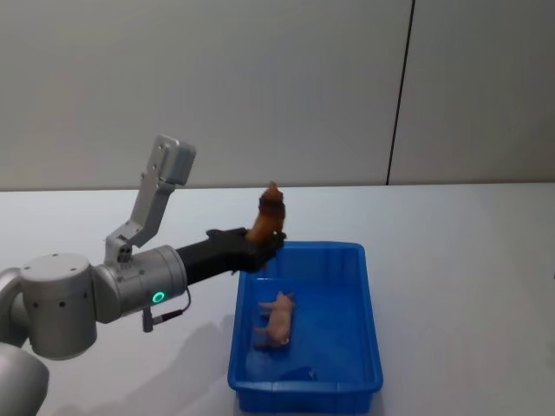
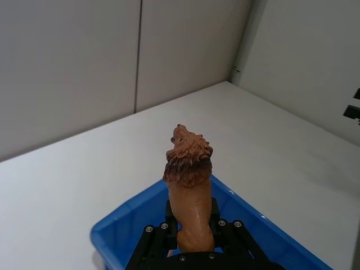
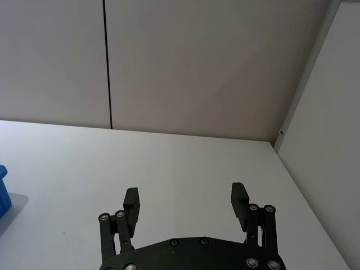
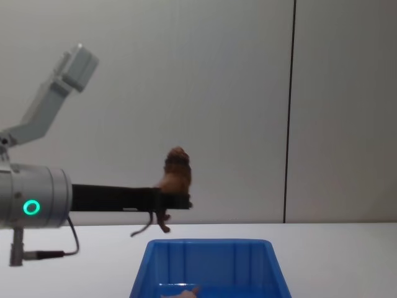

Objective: Pick up the two dolls from the table and place them into the box.

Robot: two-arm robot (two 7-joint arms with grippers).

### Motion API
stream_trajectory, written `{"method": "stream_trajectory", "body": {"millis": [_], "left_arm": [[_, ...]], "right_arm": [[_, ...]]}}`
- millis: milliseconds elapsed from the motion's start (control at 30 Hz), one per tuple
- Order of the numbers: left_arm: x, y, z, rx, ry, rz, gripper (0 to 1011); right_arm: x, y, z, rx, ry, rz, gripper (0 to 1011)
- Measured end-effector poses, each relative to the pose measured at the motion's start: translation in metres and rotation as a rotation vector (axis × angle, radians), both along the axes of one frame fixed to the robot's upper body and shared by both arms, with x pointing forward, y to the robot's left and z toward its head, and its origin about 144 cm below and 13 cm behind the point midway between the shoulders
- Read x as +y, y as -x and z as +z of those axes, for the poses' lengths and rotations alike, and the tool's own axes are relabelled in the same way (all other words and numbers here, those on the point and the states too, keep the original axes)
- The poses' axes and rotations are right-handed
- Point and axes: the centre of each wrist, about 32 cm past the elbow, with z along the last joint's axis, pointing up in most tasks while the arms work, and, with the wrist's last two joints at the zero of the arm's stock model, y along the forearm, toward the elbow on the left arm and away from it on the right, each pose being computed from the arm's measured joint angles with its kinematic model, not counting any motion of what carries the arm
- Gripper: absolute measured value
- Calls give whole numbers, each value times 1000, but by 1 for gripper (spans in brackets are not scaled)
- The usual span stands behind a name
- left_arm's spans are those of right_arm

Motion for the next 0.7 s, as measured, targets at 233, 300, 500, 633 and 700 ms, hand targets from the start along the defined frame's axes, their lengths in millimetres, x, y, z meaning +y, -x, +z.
{"method": "stream_trajectory", "body": {"millis": [233,300,500,633,700], "left_arm": [[-2,-14,-16,80,64,-89,311],[-3,-17,-20,97,79,-110,336],[-6,-27,-33,149,123,-167,541],[-6,-29,-35,160,135,-182,650],[-6,-30,-36,159,138,-185,725]], "right_arm": [[0,0,0,0,0,0,1001],[0,0,0,0,0,0,1001],[0,0,0,0,0,0,1001],[0,0,0,0,0,0,1001],[0,0,0,0,0,0,1001]]}}
